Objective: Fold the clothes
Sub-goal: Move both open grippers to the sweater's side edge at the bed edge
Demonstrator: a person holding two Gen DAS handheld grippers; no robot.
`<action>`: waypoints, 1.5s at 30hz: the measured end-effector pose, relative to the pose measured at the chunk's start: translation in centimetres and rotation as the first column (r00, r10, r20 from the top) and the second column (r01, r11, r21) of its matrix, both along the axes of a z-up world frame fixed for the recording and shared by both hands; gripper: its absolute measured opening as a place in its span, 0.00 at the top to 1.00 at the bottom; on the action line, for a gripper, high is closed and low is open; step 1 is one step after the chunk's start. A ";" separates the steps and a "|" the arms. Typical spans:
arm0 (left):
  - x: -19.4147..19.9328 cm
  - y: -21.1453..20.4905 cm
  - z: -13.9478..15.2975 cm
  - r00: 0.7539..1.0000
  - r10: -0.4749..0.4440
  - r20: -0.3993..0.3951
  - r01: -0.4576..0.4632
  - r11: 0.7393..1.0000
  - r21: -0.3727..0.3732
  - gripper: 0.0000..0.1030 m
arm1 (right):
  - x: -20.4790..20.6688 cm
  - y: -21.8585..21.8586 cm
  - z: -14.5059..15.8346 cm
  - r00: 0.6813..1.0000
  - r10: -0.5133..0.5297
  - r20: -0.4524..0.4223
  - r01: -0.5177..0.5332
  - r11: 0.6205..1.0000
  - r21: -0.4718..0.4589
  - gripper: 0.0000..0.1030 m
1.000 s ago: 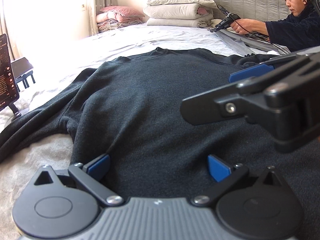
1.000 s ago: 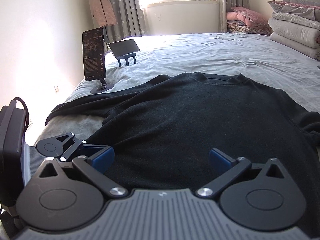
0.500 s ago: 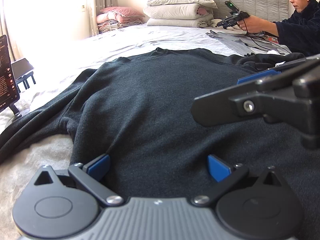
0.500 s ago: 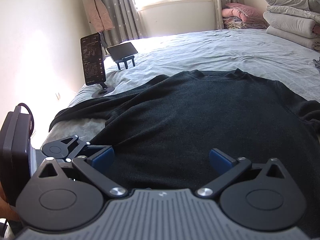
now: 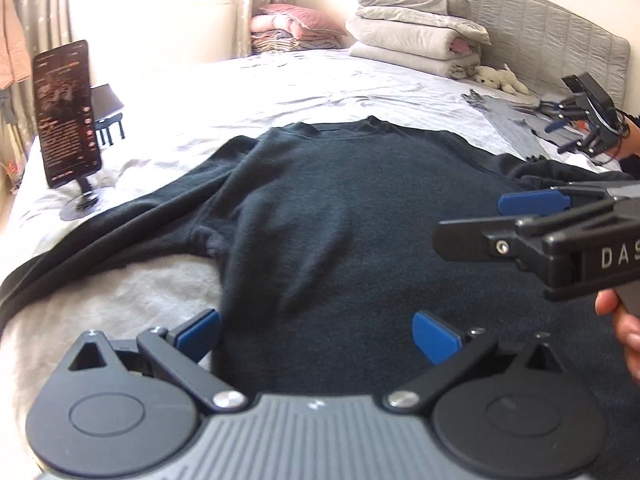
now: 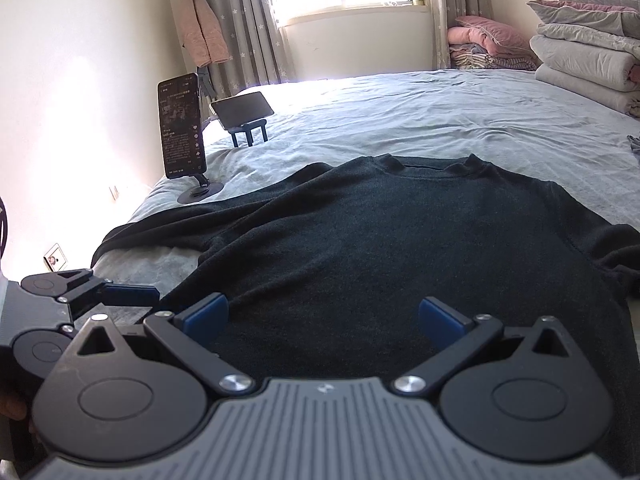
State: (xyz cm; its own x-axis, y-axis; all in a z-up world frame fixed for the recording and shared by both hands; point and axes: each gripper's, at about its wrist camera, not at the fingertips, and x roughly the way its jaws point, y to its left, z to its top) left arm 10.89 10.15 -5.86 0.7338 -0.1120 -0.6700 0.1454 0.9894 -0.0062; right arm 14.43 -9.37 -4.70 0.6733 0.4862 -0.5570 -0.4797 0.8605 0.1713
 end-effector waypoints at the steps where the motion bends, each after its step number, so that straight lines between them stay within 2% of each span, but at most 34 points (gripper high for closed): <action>1: -0.1 0.7 0.3 1.000 0.024 -0.007 -0.024 1.000 0.011 0.00 | 0.1 0.1 0.0 1.000 0.004 0.001 -0.004 1.000 -0.002 0.00; 7: -0.5 3.6 0.8 0.987 0.158 -0.034 -0.155 0.985 0.079 0.00 | 0.5 0.9 -0.1 1.000 0.017 -0.007 -0.017 1.000 0.000 0.00; 16: -0.5 5.9 1.2 0.974 0.228 -0.005 -0.227 0.972 0.054 0.00 | 0.8 2.0 -0.8 0.999 0.034 -0.033 -0.035 0.999 -0.021 0.00; 20: -1.1 9.1 1.7 0.956 0.294 0.021 -0.294 0.955 0.041 0.01 | 1.2 2.8 -1.1 0.998 0.051 -0.032 -0.053 0.997 -0.049 0.00; 25: -1.7 14.2 1.3 0.927 0.373 0.028 -0.374 0.924 0.074 0.02 | 1.6 4.1 -1.3 0.997 0.074 -0.036 -0.076 0.995 -0.059 0.00; 29: -2.5 18.2 1.0 0.905 0.423 0.043 -0.425 0.902 0.074 0.09 | 1.8 5.6 -1.2 0.994 0.106 -0.040 -0.109 0.992 -0.061 0.00; 31: -3.1 20.0 0.8 0.905 0.420 0.065 -0.424 0.904 0.057 0.15 | 1.9 6.3 -1.1 0.992 0.118 -0.034 -0.120 0.990 -0.070 0.00; 34: -3.5 21.8 0.2 0.921 0.377 0.099 -0.381 0.924 0.027 0.32 | 2.3 7.4 -0.8 0.991 0.128 -0.030 -0.130 0.989 -0.067 0.00; 36: -3.3 22.9 -0.4 0.939 0.329 0.106 -0.329 0.944 -0.010 0.56 | 2.7 8.1 -0.6 0.991 0.133 -0.033 -0.134 0.990 -0.047 0.00; 39: -2.8 24.0 -1.5 0.944 0.310 0.109 -0.304 0.950 -0.065 0.58 | 3.1 9.2 -0.2 0.989 0.146 -0.021 -0.146 0.989 -0.015 0.00; 43: -2.2 23.9 -2.4 0.958 0.258 0.122 -0.254 0.966 -0.046 0.61 | 3.5 11.7 0.5 0.976 0.216 0.026 -0.216 0.976 0.003 0.02; 45: -1.9 24.1 -2.8 0.960 0.253 0.122 -0.250 0.967 -0.038 0.71 | 3.9 13.9 0.6 0.964 0.260 0.057 -0.259 0.966 -0.012 0.06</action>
